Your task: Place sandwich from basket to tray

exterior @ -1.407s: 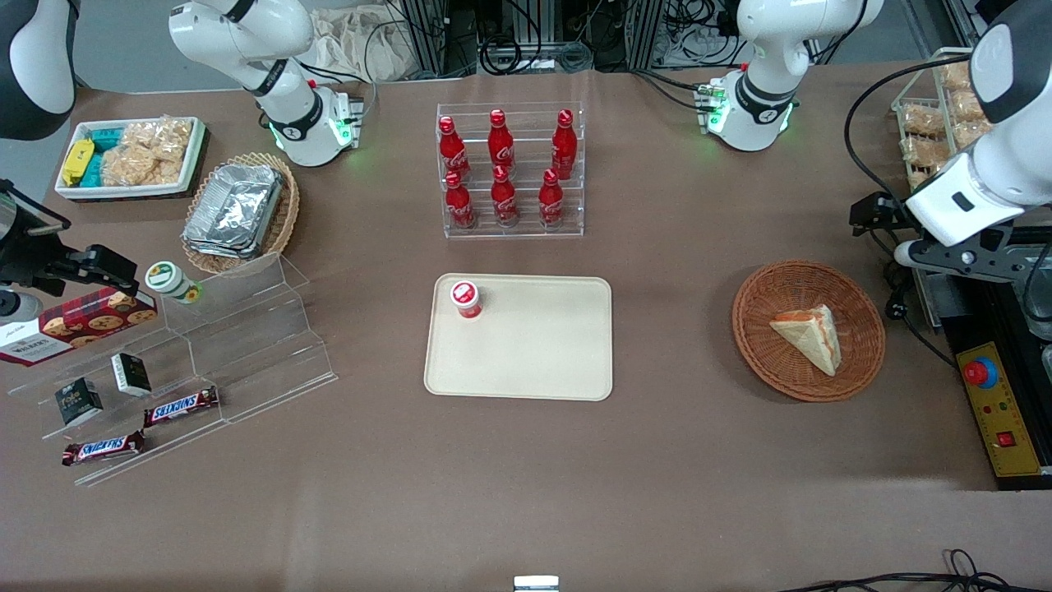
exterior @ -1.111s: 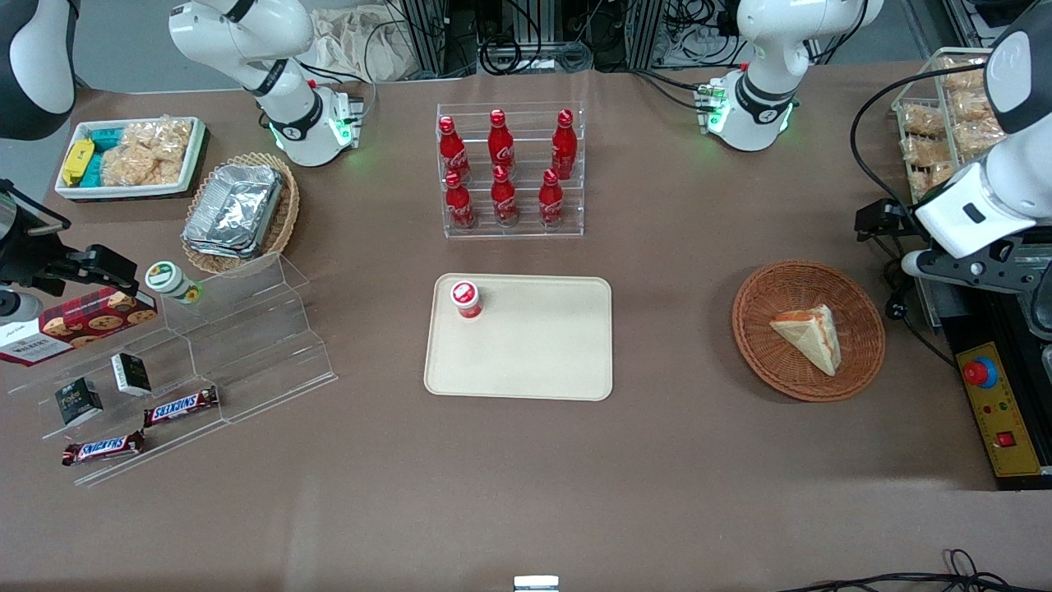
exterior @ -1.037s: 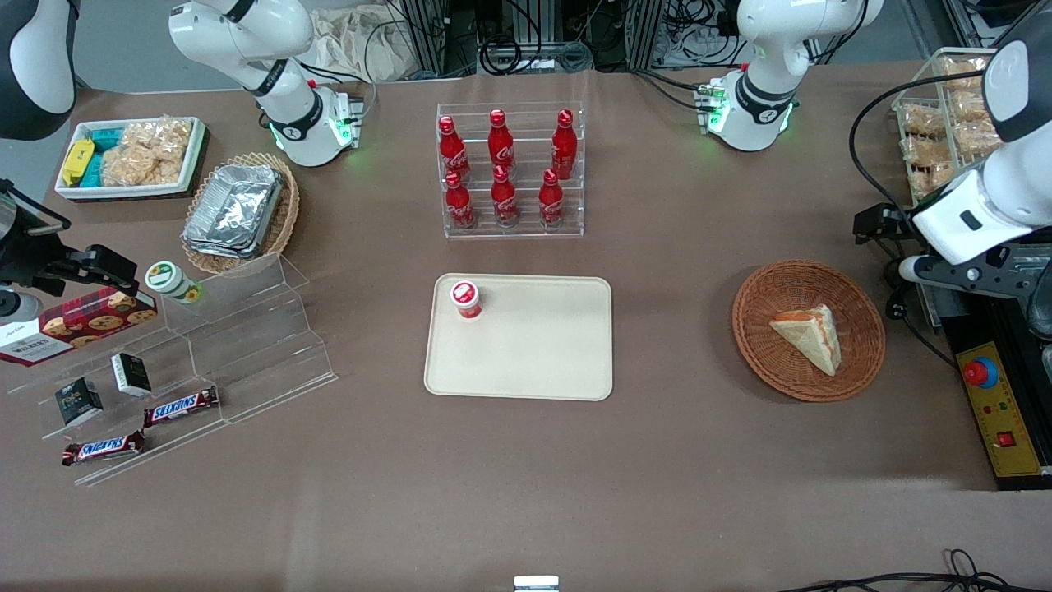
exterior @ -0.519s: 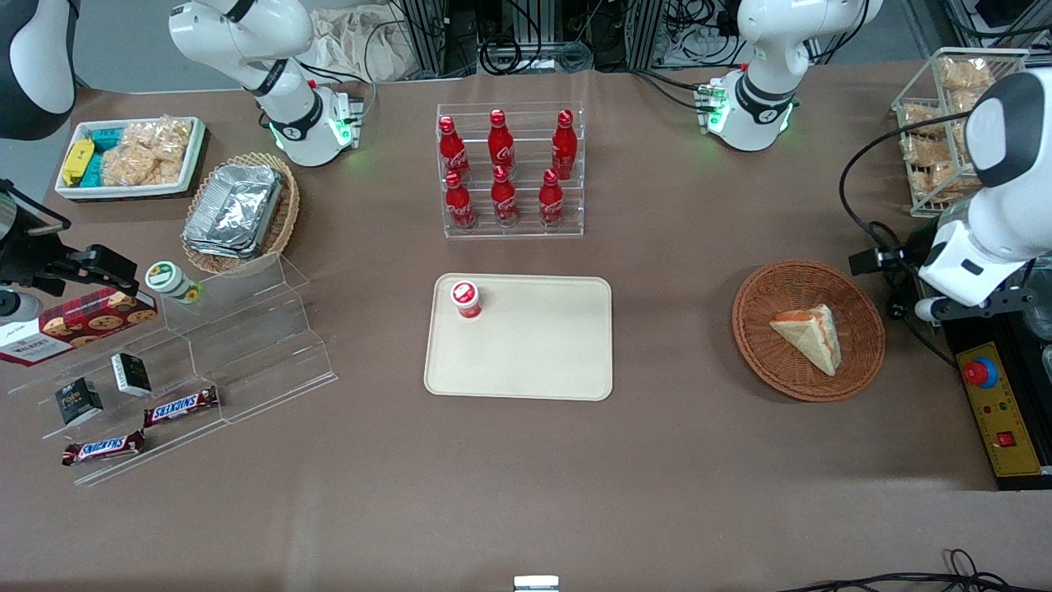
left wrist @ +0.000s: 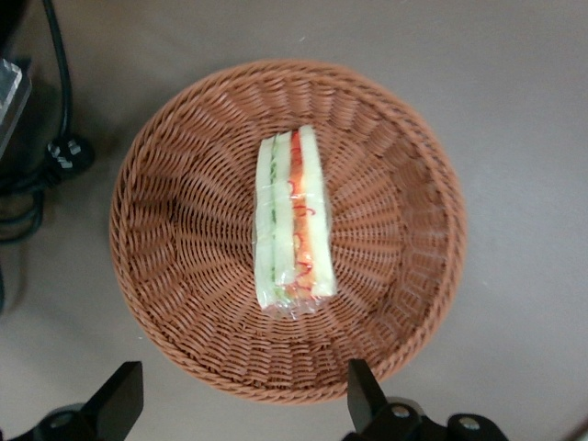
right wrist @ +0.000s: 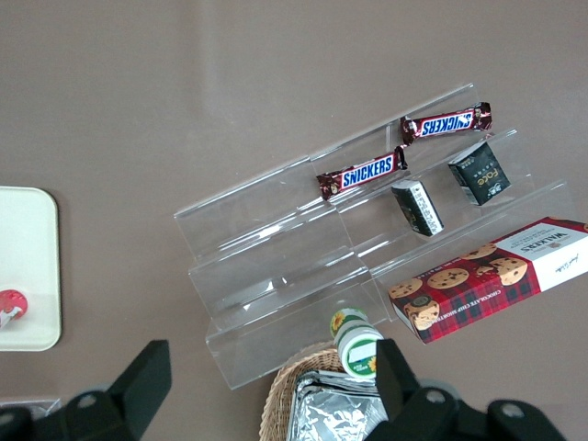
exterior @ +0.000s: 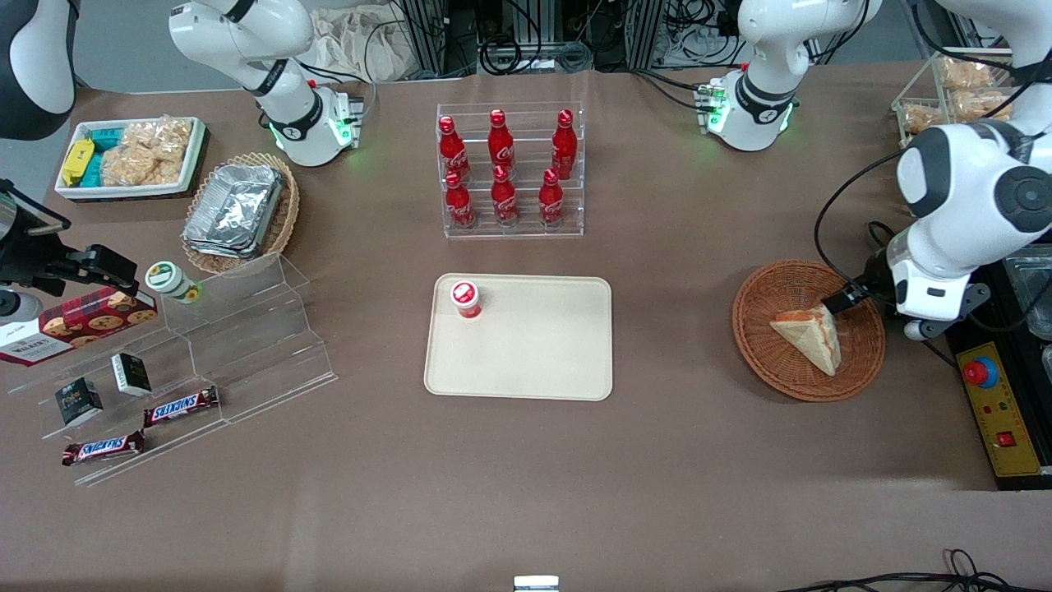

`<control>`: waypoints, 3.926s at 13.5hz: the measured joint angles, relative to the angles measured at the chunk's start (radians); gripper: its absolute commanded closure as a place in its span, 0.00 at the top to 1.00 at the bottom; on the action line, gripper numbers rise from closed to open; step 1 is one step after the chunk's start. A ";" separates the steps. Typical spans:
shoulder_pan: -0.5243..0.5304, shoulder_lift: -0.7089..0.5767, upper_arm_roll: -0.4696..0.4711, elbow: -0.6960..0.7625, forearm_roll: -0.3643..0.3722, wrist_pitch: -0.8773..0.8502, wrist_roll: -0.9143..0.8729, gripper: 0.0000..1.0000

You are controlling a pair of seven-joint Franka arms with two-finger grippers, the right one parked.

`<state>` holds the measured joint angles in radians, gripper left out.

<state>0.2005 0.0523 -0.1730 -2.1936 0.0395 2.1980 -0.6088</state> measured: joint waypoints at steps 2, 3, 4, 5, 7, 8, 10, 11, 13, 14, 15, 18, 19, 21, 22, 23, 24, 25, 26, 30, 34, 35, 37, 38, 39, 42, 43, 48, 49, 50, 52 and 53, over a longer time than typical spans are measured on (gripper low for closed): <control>0.000 0.024 0.000 -0.022 0.020 0.040 -0.063 1.00; 0.000 0.038 0.000 -0.023 0.023 0.052 -0.091 1.00; 0.000 0.051 0.000 -0.023 0.026 0.062 -0.111 1.00; 0.000 0.063 0.000 -0.023 0.032 0.075 -0.122 1.00; 0.000 0.085 0.000 -0.023 0.038 0.094 -0.131 1.00; 0.000 0.097 0.000 -0.023 0.039 0.108 -0.133 1.00; 0.001 0.125 0.001 -0.024 0.041 0.139 -0.134 1.00; 0.001 0.142 0.001 -0.024 0.043 0.155 -0.134 1.00; 0.002 0.171 0.001 -0.024 0.046 0.179 -0.136 1.00; 0.003 0.182 0.001 -0.024 0.047 0.181 -0.137 1.00; 0.004 0.193 0.002 -0.024 0.047 0.183 -0.143 0.91; 0.005 0.236 0.002 -0.024 0.087 0.236 -0.235 0.45; 0.005 0.243 0.002 -0.024 0.116 0.247 -0.268 0.18; 0.005 0.242 0.000 -0.018 0.145 0.255 -0.295 0.00; 0.005 0.235 -0.001 -0.010 0.150 0.257 -0.302 0.00; 0.005 0.227 -0.002 0.001 0.154 0.255 -0.309 0.00; 0.005 0.219 -0.003 0.013 0.155 0.243 -0.310 0.00; 0.004 0.214 -0.007 0.035 0.155 0.213 -0.311 0.00; 0.003 0.211 -0.015 0.071 0.155 0.152 -0.311 0.00; -0.001 0.200 -0.132 0.342 0.152 -0.226 -0.300 0.00; -0.010 0.205 -0.267 0.621 0.066 -0.503 -0.113 0.00; -0.010 0.211 -0.304 0.652 0.061 -0.517 -0.073 0.00; -0.022 0.240 -0.389 0.669 0.060 -0.518 -0.046 0.00; -0.051 0.263 -0.413 0.670 0.060 -0.511 -0.046 0.00; -0.095 0.290 -0.421 0.670 0.060 -0.489 -0.047 0.00; -0.224 0.396 -0.423 0.670 0.081 -0.343 -0.117 0.00; -0.258 0.437 -0.423 0.670 0.117 -0.313 -0.152 0.00; -0.326 0.641 -0.421 0.672 0.261 -0.149 -0.301 0.00; -0.327 0.669 -0.421 0.673 0.263 -0.121 -0.301 0.00; -0.335 0.694 -0.422 0.674 0.265 -0.098 -0.301 0.00; -0.378 0.727 -0.407 0.678 0.281 -0.072 -0.306 0.26; -0.402 0.735 -0.392 0.680 0.286 -0.067 -0.310 0.85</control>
<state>-0.2013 0.7877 -0.5650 -1.5141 0.3260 2.1309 -0.9184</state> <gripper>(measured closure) 0.837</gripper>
